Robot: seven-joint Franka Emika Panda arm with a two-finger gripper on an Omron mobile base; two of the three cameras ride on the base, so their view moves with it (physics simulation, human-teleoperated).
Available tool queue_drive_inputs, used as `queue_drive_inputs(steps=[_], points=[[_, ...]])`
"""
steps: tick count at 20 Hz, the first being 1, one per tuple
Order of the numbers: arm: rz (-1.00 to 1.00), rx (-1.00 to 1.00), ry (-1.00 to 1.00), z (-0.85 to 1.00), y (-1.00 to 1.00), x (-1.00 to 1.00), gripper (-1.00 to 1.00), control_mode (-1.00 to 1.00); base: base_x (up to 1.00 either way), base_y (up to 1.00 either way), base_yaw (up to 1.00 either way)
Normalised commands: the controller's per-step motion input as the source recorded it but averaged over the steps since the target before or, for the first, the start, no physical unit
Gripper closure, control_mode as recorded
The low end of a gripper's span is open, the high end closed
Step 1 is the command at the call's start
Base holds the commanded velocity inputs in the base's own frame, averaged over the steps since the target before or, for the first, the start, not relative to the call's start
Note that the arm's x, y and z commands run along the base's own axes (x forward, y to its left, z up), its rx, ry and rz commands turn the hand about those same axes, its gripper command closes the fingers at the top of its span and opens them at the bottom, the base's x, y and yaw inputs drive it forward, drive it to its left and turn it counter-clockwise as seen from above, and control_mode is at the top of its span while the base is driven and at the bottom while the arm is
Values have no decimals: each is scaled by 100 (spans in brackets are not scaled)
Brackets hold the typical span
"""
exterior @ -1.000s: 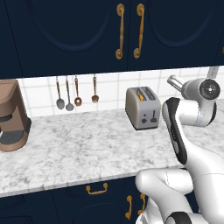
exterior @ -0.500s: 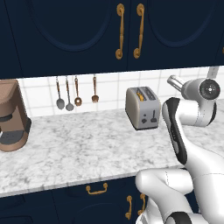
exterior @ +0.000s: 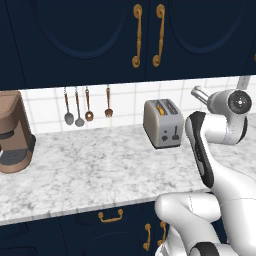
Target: Start the toaster. Once the lever pops up, take the bread to the plate on the dining counter.
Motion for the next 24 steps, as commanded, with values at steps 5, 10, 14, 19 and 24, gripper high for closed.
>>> queue_drive_inputs(steps=[5, 10, 14, 19, 24], points=[[0, 0, 0, 0, 0, 0, 100, -100, 0, 0, 0], [0, 0, 0, 0, 0, 0, 100, -100, 0, 0, 0], [0, 0, 0, 0, 0, 0, 100, -100, 0, 0, 0], [0, 0, 0, 0, 0, 0, 100, -100, 0, 0, 0], [0, 0, 0, 0, 0, 0, 100, -100, 0, 0, 0]])
